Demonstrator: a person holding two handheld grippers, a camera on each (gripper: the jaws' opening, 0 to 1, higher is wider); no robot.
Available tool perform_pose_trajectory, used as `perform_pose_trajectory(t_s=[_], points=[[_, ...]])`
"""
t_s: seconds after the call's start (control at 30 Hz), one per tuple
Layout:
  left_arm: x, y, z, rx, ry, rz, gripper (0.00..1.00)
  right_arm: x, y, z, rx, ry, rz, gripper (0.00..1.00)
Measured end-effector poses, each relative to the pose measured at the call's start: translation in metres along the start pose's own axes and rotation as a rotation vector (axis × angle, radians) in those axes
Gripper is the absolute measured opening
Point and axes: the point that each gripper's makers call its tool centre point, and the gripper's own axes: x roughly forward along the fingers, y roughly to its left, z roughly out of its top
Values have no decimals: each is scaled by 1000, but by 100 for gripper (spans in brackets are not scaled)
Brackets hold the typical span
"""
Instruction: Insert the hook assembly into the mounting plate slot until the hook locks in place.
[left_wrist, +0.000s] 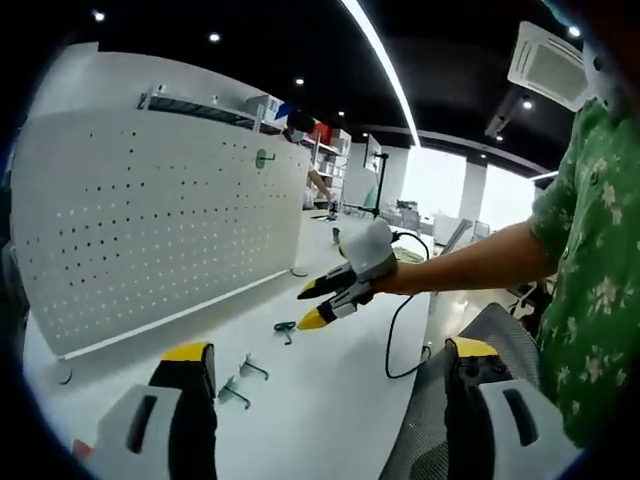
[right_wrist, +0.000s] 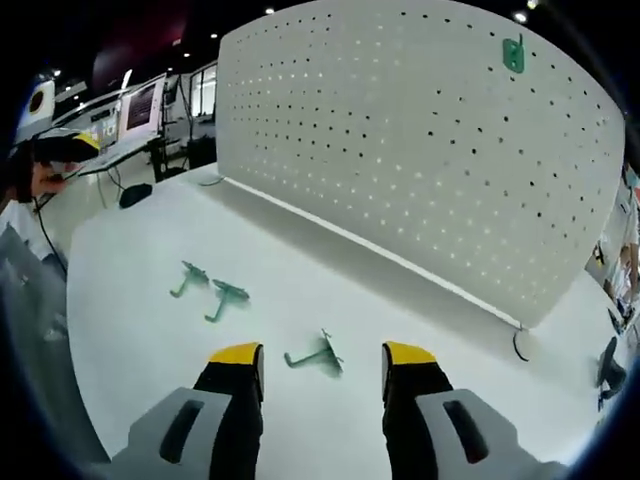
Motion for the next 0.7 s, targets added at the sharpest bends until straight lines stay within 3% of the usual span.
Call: perform_pose_trajectory(t_s=[0.2, 0.7], points=[[1, 2, -1, -6, 0, 0, 97, 8, -1, -5, -20, 33, 11, 32], [3, 6, -4, -22, -1, 4, 96, 25, -4, -17, -67, 104, 26, 16]])
